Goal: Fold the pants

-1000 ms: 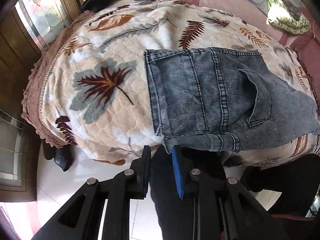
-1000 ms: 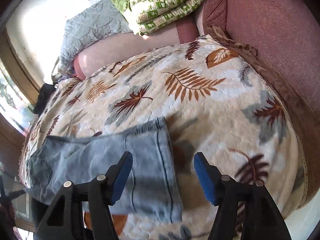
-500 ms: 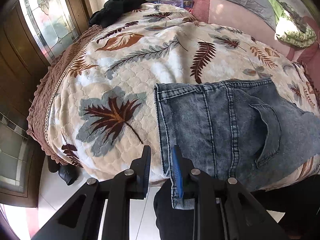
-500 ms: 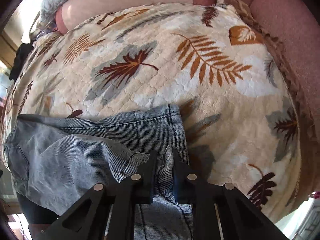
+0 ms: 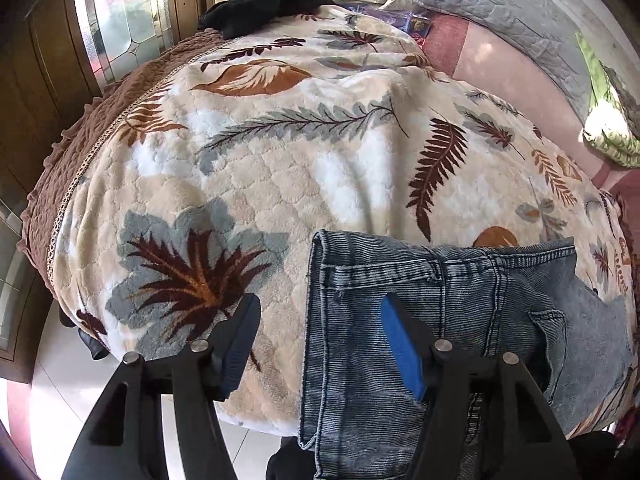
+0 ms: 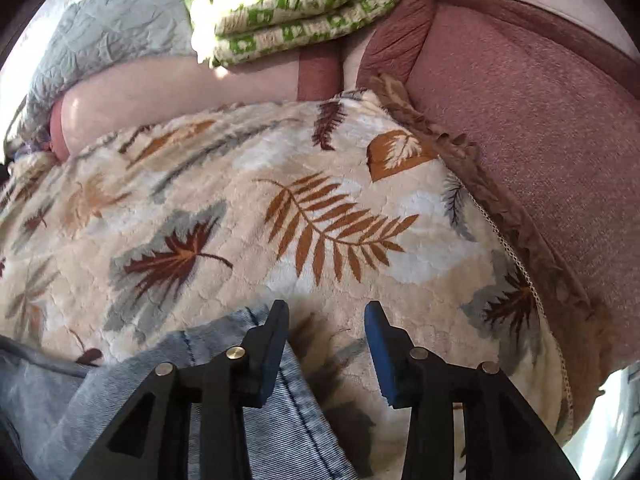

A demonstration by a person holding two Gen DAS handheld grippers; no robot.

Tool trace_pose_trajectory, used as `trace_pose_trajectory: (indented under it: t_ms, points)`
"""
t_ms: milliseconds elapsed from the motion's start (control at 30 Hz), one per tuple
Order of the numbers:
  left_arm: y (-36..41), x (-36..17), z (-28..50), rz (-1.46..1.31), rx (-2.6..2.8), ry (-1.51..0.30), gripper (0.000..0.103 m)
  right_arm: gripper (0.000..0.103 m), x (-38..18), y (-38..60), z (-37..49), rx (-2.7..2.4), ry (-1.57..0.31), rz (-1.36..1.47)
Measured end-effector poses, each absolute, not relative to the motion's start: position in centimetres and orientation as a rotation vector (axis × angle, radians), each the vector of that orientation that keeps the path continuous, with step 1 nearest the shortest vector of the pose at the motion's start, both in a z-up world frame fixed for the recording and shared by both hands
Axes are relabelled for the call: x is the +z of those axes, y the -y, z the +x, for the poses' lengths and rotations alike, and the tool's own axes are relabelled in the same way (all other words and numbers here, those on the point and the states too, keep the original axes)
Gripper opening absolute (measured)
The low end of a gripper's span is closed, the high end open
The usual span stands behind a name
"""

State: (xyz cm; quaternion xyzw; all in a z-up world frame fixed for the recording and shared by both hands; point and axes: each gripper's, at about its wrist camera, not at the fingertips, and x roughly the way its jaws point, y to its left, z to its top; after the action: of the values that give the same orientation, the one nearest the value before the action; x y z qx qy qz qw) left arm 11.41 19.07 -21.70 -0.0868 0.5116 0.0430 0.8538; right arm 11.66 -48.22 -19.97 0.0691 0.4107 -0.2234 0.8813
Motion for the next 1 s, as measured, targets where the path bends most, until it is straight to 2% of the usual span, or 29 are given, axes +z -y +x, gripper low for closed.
trace_pose_trajectory:
  t_ms: [33,100,167,267,367,600,667,733,767,800,1000]
  points:
    - [-18.7,-21.8,11.5,-0.166,0.091,-1.068,0.063,0.043,-19.3,47.5,11.1,-0.447,-0.810,0.152]
    - [-18.1,-21.8,11.6,-0.144,0.094,-1.038,0.061,0.051,-18.0,45.2,10.7,-0.364,-0.755,0.138]
    - [-17.6,-21.9,11.8,-0.143,0.067,-1.031,0.040,0.052,-17.3,41.5,11.2,-0.208,-0.742,0.119]
    - [-16.9,-22.2,12.0,-0.130,0.051,-1.034,0.034,0.052,-17.2,34.7,12.9,0.083,-0.774,0.090]
    - [-16.9,-22.2,12.2,-0.121,0.052,-1.027,0.018,0.052,-17.9,28.0,14.7,0.347,-0.812,0.080]
    - [-17.1,-21.7,12.2,-0.136,0.016,-1.004,0.014,0.051,-22.1,17.1,17.9,0.590,-0.890,-0.011]
    - [-16.9,-21.2,12.1,-0.125,0.003,-0.992,0.009,0.051,-22.7,15.2,18.5,0.620,-0.896,-0.030]
    - [-16.9,-20.9,12.3,-0.121,-0.008,-0.984,0.009,0.037,-23.3,14.0,19.4,0.640,-0.921,-0.069]
    - [-17.0,-20.8,12.6,-0.120,-0.007,-0.984,0.009,0.019,-23.6,13.2,19.7,0.642,-0.937,-0.101]
    - [-17.0,-20.8,12.9,-0.119,-0.008,-0.985,0.009,0.005,-23.9,12.6,19.9,0.629,-0.945,-0.141]
    - [-17.5,-20.5,16.6,-0.067,0.057,-0.974,0.008,0.003,-24.3,11.6,22.7,0.520,-0.950,-0.170]
